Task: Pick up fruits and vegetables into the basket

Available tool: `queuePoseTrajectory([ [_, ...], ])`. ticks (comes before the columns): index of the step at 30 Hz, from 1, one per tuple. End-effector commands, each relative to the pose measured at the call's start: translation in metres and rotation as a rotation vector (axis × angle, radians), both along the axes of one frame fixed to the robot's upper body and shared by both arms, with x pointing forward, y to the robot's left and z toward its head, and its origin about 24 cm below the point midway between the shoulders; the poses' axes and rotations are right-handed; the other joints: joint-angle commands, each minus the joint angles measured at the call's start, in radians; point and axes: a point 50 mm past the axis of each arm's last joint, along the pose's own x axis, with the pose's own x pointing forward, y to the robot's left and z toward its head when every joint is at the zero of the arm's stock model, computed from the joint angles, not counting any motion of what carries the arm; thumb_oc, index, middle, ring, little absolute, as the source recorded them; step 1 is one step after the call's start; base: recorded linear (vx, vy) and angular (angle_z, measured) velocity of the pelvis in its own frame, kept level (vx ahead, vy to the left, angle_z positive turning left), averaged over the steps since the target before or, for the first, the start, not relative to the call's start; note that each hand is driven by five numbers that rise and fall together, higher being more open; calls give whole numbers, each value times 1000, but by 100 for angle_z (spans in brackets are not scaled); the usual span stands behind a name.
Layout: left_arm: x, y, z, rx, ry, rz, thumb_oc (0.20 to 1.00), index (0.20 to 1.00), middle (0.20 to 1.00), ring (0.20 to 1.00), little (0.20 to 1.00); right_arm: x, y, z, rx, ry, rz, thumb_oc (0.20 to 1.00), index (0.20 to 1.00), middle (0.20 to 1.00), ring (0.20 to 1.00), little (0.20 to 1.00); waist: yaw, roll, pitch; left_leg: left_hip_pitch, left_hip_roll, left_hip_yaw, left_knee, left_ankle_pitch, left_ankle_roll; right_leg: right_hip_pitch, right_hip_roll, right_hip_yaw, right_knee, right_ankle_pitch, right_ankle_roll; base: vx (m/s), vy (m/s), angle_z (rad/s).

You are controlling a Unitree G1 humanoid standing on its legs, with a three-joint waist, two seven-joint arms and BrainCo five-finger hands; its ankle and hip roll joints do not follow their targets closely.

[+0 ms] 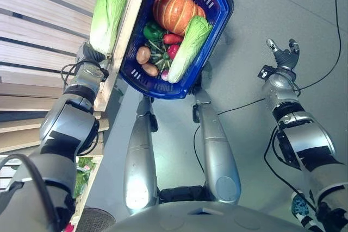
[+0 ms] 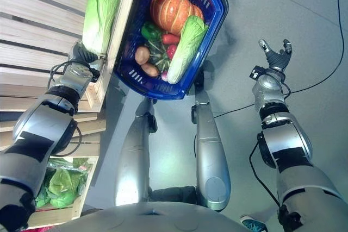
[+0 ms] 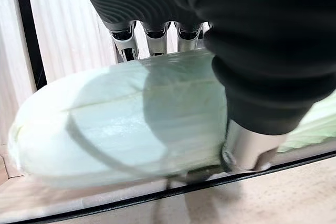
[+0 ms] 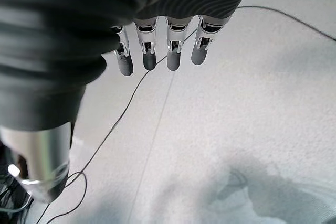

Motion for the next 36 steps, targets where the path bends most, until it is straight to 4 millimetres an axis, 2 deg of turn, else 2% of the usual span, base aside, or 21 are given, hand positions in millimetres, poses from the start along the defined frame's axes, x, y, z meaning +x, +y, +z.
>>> queuePoseTrajectory([
  [1, -11, 15, -18, -29, 74, 57, 200, 200, 200, 200, 200, -6, -2, -7, -1, -17, -26, 1000, 1000, 1000, 1000, 1000, 3, -20, -39, -43, -43, 29, 49, -62, 8, 25, 44, -66, -4, -58, 35, 0, 0, 0],
  [14, -12, 9, -26, -81, 80, 29, 200, 200, 200, 200, 200, -4, 6, -11, 12, -17, -15, 1000, 1000, 1000, 1000, 1000, 5, -23, -39, -38, -44, 29, 48, -63, 6, 29, 43, -64, -10, -51, 36, 0, 0, 0],
  [19, -12, 7, -28, -145, 27, 34, 200, 200, 200, 200, 200, -5, 8, -14, 22, -20, -10, 1000, 1000, 1000, 1000, 1000, 8, -22, -39, -35, -45, 27, 49, -64, 6, 32, 44, -64, -7, -55, 36, 0, 0, 0],
  [25, -14, 12, -20, -259, -164, 77, 200, 200, 200, 200, 200, -7, 7, -15, 29, -40, 4, 1000, 1000, 1000, 1000, 1000, 14, -20, -39, -28, -47, 22, 45, -65, 6, 39, 44, -66, -8, -58, 36, 0, 0, 0],
  [26, -14, 14, -13, -308, -281, 87, 200, 200, 200, 200, 200, -8, 9, -15, 34, -56, 9, 1000, 1000, 1000, 1000, 1000, 19, -16, -39, -26, -51, 17, 44, -65, 5, 42, 43, -66, -12, -59, 35, 0, 0, 0],
  [29, -15, 14, -5, -348, -398, 81, 200, 200, 200, 200, 200, -8, 13, -15, 37, -82, 23, 1000, 1000, 1000, 1000, 1000, 26, -10, -39, -24, -54, 11, 39, -64, 4, 44, 42, -68, -14, -60, 35, 0, 0, 0],
  [36, -17, -1, 8, -308, -592, 38, 200, 200, 200, 200, 200, -7, 29, -8, 58, -168, 131, 1000, 1000, 1000, 1000, 1000, 42, -2, -39, -15, -60, 0, 27, -58, 3, 57, 39, -75, -21, -62, 31, -1, -5, 1],
])
